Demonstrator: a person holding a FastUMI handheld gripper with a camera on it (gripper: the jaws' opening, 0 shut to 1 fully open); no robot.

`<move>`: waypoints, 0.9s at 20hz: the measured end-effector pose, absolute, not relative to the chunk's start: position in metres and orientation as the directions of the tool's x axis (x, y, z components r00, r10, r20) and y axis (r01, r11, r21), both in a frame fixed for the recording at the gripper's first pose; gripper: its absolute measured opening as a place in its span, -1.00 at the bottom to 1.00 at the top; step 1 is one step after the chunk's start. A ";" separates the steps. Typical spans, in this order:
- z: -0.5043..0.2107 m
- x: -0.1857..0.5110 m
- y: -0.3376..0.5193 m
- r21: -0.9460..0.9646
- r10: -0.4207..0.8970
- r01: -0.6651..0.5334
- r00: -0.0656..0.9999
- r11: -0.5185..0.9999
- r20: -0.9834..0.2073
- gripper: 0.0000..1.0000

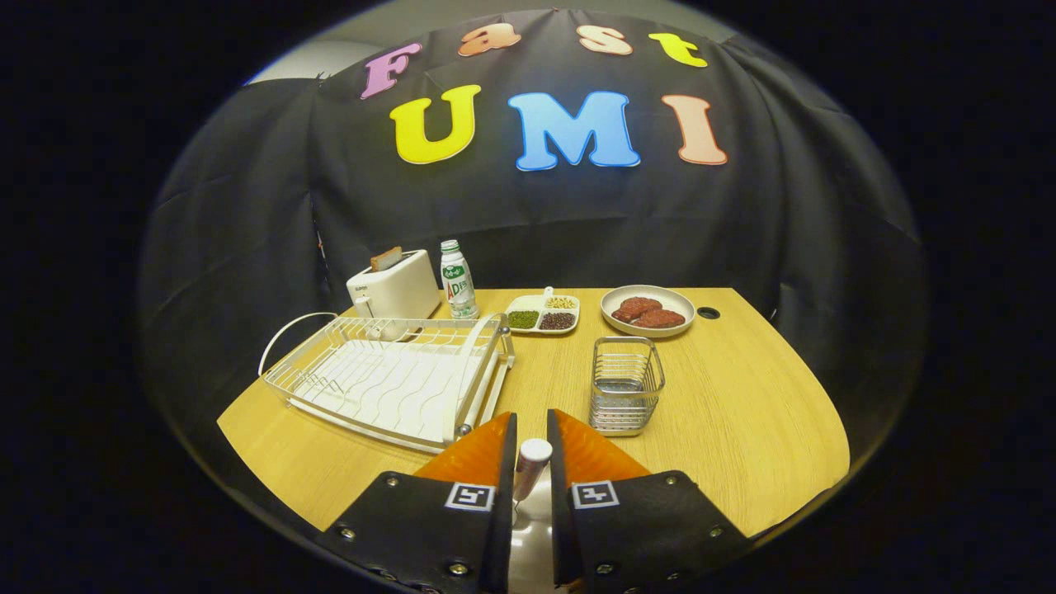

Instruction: Take the plate from the dish rack, then take the spoon from the basket and place it into the plate.

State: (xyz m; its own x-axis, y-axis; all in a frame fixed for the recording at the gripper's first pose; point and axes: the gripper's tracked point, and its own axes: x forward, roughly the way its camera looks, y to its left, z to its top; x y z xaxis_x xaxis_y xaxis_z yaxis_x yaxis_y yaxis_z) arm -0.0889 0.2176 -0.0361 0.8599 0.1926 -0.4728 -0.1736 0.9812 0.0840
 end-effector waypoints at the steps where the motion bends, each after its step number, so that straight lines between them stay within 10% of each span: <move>1: -0.039 -0.089 0.211 0.097 0.188 -0.161 0.857 0.982 -0.479 -0.60; 10: -0.018 -0.097 0.105 0.074 0.008 0.028 0.895 0.997 -0.445 -0.50; 18: 0.117 -0.072 0.064 -0.019 -0.030 0.027 0.983 0.999 -0.181 -0.50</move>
